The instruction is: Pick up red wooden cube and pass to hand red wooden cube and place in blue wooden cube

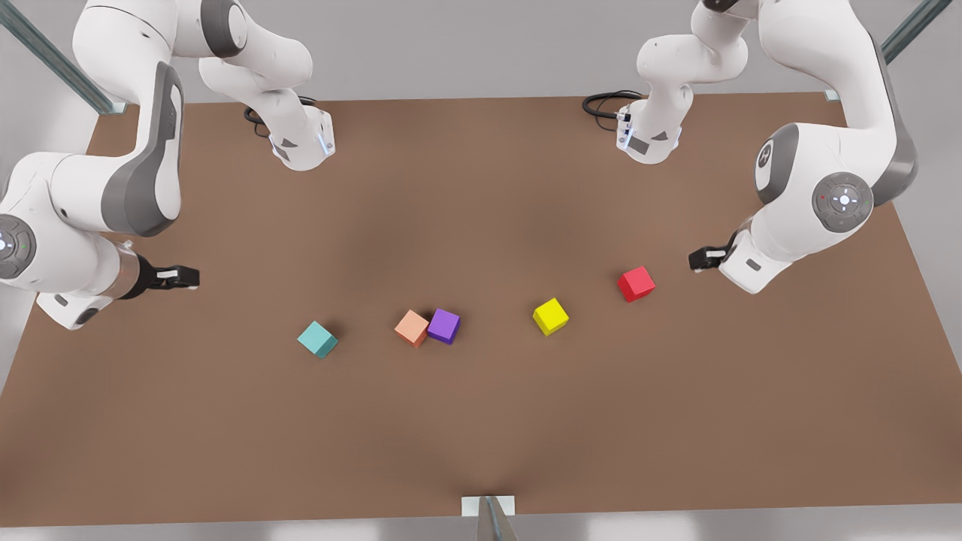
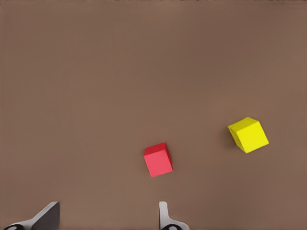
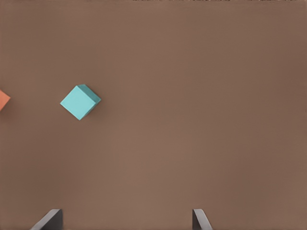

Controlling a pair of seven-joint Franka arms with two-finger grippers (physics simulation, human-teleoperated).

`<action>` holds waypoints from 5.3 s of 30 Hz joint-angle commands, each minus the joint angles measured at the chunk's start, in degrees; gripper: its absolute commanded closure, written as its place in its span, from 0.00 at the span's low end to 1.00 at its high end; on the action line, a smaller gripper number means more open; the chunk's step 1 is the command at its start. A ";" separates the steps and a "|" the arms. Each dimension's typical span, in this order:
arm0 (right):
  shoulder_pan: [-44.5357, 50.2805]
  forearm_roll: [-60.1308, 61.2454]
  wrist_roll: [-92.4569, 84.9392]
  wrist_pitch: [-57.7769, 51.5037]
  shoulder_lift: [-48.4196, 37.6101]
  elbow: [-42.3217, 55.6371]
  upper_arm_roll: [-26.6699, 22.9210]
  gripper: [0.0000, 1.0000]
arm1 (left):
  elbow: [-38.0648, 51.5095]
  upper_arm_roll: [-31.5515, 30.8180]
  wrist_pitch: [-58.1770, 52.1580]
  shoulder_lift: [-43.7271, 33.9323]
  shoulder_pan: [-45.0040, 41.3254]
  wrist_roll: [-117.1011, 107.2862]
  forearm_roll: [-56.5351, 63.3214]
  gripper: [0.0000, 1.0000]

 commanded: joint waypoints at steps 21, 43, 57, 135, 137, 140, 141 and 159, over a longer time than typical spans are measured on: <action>-5.60 17.34 -1.74 1.08 0.18 -0.79 -0.85 0.00 | -39.05 0.51 45.77 5.13 -1.28 -28.14 -9.69 0.00; -1.38 44.49 -30.74 5.91 9.23 -4.48 -0.32 0.00 | -42.30 0.69 48.41 7.94 -1.37 -27.61 -8.99 0.00; -1.30 63.04 -77.85 13.56 13.45 -4.92 -0.15 0.00 | -42.56 0.69 56.23 12.68 -1.55 -27.17 -8.99 0.41; 8.99 96.18 -112.04 24.72 30.94 -6.86 13.83 0.00 | 18.79 -25.42 40.94 48.72 -6.47 49.91 -74.91 0.47; 8.99 96.18 -112.04 25.16 31.03 -6.85 14.00 0.00 | 18.79 -25.51 41.29 48.63 -6.47 49.91 -74.91 0.47; 8.99 96.26 -111.96 26.39 31.12 -6.77 14.88 0.00 | 18.79 -25.51 41.20 48.63 -6.38 49.91 -74.91 0.47; 8.99 96.26 -111.96 26.39 31.29 -6.68 14.97 0.00 | 18.79 -25.51 41.29 48.63 -6.38 49.91 -74.91 0.47; 8.73 96.35 -110.55 28.50 32.52 -4.66 16.55 0.00 | 18.79 -25.51 41.29 48.63 -6.38 49.91 -74.91 0.47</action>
